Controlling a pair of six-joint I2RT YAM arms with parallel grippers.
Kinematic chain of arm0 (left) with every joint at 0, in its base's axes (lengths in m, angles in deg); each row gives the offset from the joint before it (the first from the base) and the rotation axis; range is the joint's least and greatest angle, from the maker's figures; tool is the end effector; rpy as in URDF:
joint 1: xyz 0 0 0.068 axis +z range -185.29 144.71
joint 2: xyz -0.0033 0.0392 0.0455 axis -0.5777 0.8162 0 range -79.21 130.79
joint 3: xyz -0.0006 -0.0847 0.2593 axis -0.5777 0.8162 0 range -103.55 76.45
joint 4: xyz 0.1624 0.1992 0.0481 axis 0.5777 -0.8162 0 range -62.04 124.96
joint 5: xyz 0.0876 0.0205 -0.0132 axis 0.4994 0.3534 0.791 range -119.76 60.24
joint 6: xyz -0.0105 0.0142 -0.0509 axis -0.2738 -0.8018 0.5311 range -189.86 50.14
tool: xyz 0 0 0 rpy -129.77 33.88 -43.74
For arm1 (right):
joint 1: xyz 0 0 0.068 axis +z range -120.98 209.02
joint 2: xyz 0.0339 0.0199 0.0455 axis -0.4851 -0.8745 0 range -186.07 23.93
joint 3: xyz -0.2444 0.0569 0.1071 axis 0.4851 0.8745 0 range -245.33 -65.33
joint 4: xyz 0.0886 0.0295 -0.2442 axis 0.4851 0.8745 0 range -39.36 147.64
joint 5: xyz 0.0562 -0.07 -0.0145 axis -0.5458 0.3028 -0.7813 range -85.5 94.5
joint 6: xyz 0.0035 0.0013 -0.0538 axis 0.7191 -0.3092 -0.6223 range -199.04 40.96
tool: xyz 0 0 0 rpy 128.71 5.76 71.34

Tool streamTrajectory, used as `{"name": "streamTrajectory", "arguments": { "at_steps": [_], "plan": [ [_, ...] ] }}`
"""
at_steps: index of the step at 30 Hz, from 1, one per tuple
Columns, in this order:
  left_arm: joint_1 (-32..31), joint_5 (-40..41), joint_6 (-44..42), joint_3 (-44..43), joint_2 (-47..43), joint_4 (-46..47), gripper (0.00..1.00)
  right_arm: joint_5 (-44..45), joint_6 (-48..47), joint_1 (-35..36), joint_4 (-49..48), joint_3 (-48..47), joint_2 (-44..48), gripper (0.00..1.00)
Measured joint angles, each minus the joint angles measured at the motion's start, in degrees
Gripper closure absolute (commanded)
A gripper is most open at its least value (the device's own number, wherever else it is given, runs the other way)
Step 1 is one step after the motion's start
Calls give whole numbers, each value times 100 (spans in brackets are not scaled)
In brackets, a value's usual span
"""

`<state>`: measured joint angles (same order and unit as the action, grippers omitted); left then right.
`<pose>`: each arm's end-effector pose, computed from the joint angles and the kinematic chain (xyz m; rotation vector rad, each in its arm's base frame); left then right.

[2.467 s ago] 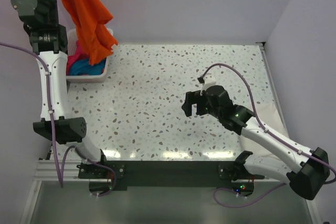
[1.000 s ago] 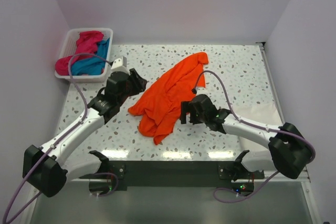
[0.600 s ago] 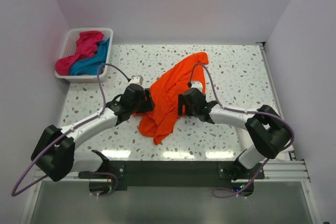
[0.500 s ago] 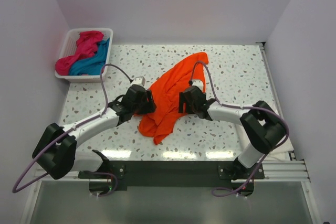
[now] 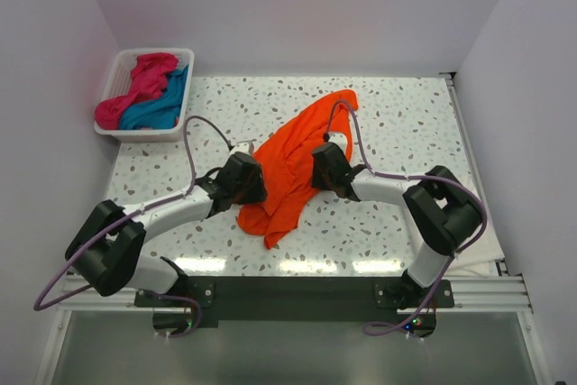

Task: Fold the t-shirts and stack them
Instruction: Flatten the tshirt out

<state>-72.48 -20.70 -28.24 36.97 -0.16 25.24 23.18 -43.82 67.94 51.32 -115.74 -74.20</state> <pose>0.2170 -0.1576 0.1801 -0.1675 2.4580 -0.4293 0.2702 0.2035 0.1534 0.0713 2.3692 0.2313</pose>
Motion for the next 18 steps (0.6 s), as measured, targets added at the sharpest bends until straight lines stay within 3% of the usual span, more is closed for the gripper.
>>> {"name": "streamTrajectory", "arguments": {
  "at_steps": [7,11,18],
  "plan": [
    [-2,35,-11,-2,345,68,78,42,0,-48,74,76,125,84],
    [-2,61,-22,-72,356,37,90,48,-11,-140,175,221,446,93],
    [4,236,-74,-636,125,-264,93,26,-37,-461,192,527,933,100]
  ]
}}
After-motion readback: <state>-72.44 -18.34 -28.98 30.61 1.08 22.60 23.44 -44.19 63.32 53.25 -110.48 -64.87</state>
